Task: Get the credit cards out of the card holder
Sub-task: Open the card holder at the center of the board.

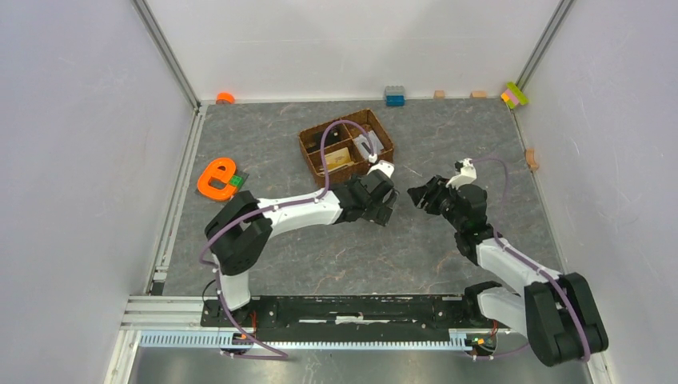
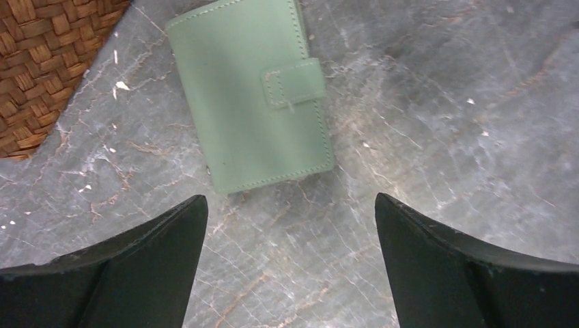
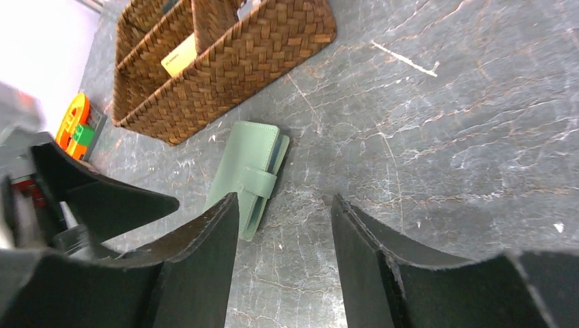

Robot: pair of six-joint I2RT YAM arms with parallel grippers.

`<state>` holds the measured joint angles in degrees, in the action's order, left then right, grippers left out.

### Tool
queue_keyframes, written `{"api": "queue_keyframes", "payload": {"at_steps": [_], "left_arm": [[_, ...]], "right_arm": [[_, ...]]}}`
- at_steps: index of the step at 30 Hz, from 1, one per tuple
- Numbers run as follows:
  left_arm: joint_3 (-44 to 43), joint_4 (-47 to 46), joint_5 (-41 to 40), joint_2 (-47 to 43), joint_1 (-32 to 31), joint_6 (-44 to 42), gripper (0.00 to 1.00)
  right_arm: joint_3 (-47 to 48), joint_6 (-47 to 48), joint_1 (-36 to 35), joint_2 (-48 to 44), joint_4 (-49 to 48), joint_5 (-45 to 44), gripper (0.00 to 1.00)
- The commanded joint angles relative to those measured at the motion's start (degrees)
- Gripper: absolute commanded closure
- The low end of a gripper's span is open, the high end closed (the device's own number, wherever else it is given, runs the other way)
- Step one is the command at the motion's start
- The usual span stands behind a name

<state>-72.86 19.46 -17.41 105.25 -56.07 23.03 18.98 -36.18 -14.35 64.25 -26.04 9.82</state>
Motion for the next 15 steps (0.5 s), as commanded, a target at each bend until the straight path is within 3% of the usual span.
{"api": "queue_keyframes", "payload": {"at_steps": [1,11,15], "left_arm": [[-3.69,3.04,-6.21,3.68,0.53,-4.24,0.0],[-11.64,9.17,-8.36,12.14,0.56,-5.52,0.0],[-13.33,10.86,-4.88,13.41,0.74,-5.56,0.08]], "right_arm": [[-2.4,-0.99,0.37,-5.08,-3.27,-6.26,0.42],[-3.42,-1.03,0.58,-6.8,-3.65,-7.22,0.41],[-3.21,-1.25,0.73,-5.8,-3.99,-6.19,0.41]]}}
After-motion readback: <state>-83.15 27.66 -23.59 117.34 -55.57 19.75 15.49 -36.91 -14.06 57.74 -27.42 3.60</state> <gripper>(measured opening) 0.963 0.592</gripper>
